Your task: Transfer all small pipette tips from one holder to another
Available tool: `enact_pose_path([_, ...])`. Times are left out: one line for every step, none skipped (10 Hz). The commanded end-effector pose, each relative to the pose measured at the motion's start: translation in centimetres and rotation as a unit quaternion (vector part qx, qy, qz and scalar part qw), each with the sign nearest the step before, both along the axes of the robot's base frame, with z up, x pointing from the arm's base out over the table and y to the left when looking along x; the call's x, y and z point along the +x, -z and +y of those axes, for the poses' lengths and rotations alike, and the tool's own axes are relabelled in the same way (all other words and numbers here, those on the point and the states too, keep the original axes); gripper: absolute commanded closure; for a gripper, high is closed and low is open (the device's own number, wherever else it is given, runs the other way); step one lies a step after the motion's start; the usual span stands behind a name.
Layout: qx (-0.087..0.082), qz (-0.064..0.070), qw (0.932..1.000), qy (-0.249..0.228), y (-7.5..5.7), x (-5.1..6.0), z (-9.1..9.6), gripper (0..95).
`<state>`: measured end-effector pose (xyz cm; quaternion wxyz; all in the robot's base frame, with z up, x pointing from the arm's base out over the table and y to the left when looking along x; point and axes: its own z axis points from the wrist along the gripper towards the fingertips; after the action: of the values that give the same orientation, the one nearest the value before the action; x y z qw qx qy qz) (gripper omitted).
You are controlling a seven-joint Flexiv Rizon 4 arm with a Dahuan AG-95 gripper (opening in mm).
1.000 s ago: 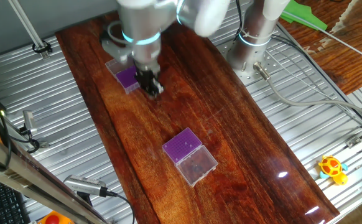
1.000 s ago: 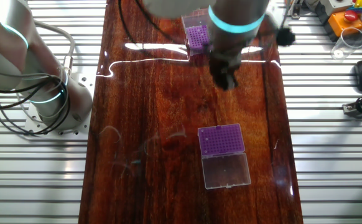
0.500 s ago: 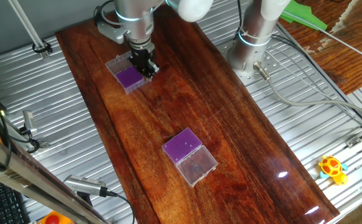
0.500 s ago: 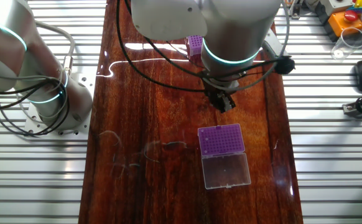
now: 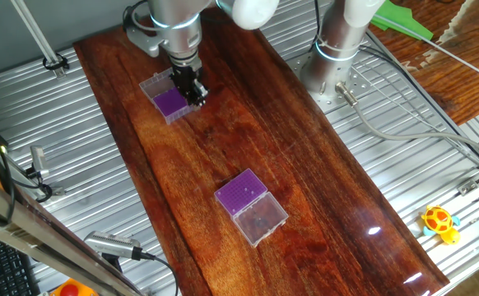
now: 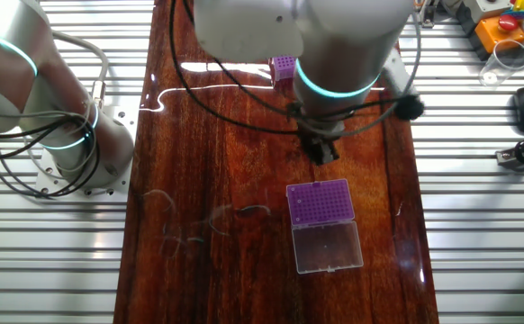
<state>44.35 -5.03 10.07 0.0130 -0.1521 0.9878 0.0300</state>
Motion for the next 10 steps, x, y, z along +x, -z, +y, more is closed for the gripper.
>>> enact_pose_path([0.000,-0.001,0.9999,-0.011,0.7,-0.7,-2.1,76.0])
enact_pose_path([0.001,-0.003,0.9999,-0.017,1.2,-1.0,-3.2,76.0])
enact_pose_path([0.002,-0.005,0.9998,-0.021,1.8,-1.2,-3.9,76.0])
enact_pose_path([0.001,-0.006,0.9997,-0.022,2.2,-1.3,-4.3,76.0])
enact_pose_path([0.001,-0.008,0.9997,-0.021,2.6,-1.4,-4.4,76.0])
enact_pose_path([0.001,-0.009,0.9997,-0.021,3.0,-1.5,-4.5,76.0])
enact_pose_path([0.001,-0.010,0.9997,-0.021,3.2,-1.6,-4.6,76.0])
enact_pose_path([0.001,-0.010,0.9997,-0.021,3.4,-1.6,-4.6,76.0])
enact_pose_path([0.001,-0.010,0.9997,-0.021,3.4,-1.6,-4.6,76.0])
enact_pose_path([0.000,-0.011,0.9997,-0.021,3.5,-1.6,-4.6,76.0])
